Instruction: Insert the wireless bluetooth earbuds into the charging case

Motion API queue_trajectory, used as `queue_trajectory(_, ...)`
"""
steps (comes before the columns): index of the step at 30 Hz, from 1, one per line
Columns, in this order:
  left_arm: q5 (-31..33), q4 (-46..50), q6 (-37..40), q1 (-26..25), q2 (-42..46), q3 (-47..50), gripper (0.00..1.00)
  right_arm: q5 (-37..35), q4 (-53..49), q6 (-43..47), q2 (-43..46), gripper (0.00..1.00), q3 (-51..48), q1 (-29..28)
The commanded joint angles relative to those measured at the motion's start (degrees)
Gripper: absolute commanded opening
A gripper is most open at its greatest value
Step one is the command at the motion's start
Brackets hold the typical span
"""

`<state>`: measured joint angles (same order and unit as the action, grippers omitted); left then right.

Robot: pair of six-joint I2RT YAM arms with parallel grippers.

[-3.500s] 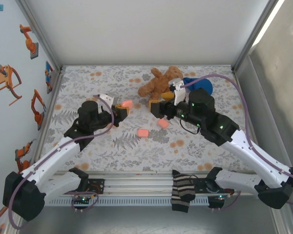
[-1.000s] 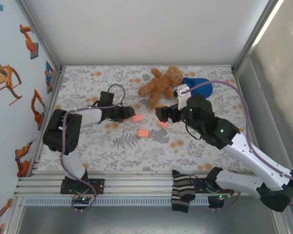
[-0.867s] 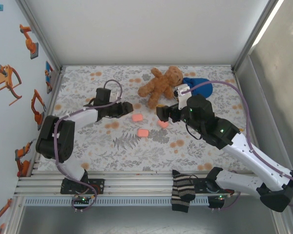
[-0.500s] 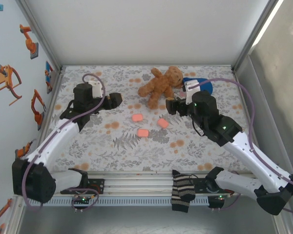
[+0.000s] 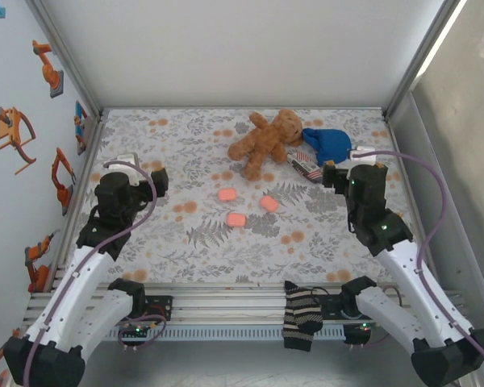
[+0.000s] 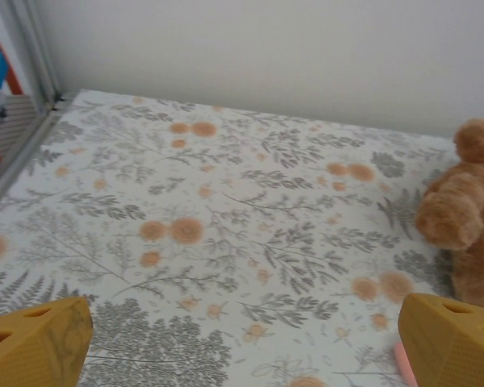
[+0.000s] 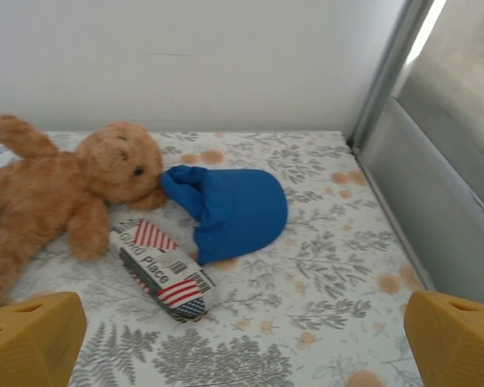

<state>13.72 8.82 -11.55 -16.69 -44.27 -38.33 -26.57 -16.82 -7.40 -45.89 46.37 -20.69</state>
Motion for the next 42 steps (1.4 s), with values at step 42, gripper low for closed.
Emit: queue_trajectory(42,7.8,-39.1,9.9,8.1,-21.1,17.1,0.96,22.4,71.7,4.5,-42.6,1.0,-26.6,21.4)
